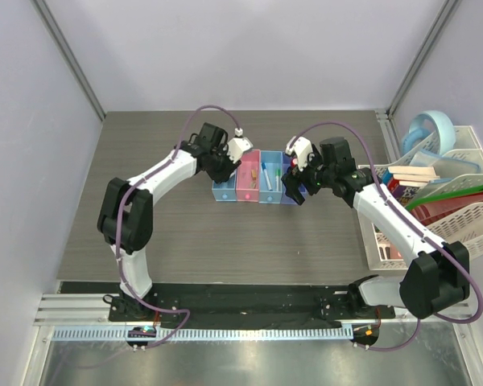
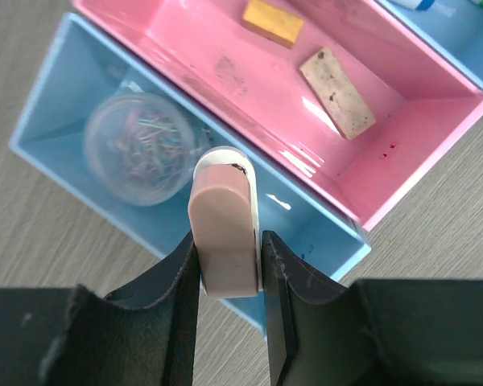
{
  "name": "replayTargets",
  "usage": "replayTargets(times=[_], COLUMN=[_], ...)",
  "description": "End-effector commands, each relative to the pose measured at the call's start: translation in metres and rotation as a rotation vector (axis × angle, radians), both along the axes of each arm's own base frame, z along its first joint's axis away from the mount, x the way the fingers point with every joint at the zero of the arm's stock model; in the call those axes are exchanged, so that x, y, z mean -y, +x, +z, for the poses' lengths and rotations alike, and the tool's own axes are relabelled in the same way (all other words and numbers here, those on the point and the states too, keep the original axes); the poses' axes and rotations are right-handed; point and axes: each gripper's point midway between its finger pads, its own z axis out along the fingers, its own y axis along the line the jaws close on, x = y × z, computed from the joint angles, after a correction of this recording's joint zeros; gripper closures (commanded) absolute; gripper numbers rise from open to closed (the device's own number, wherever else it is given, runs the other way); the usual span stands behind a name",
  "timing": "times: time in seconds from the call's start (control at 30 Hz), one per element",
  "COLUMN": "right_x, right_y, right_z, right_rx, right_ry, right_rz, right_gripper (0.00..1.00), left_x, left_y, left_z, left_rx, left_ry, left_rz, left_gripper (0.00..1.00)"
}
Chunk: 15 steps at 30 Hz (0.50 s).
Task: Sort the stationery into containers
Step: Place the stationery in the storage box.
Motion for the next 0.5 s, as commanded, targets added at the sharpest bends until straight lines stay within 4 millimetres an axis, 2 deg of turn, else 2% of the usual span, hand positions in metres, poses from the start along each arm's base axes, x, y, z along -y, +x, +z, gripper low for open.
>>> replayTargets(times=[0.0, 0.33, 0.4, 0.47], right_x=[-0.002, -0.002, -0.002, -0.002], right_y=[0.004, 0.003, 0.004, 0.004], right_z=[0.013, 0.012, 0.012, 0.012], right_rx=[0.046, 0.041, 0.041, 0.041], right_ry=[0.032, 0.036, 0.035, 0.036], right_rz=[0.0, 0.004, 0.003, 0.004], right_gripper=[0.0, 0.0, 0.01, 0.0], left_x=[0.007, 0.006, 0.007, 0.005], left_y=[-0.007, -0.004, -0.005, -0.005], left_z=[-0.019, -0.033, -0.034, -0.036], left_rx=[-0.04, -0.04, -0.045, -0.051], left_ry=[0.01, 0.04, 0.044, 0.05], left_rz=[-0.046, -0.033, -0.034, -0.028], left_gripper=[1.0, 1.0, 0.88, 0.81])
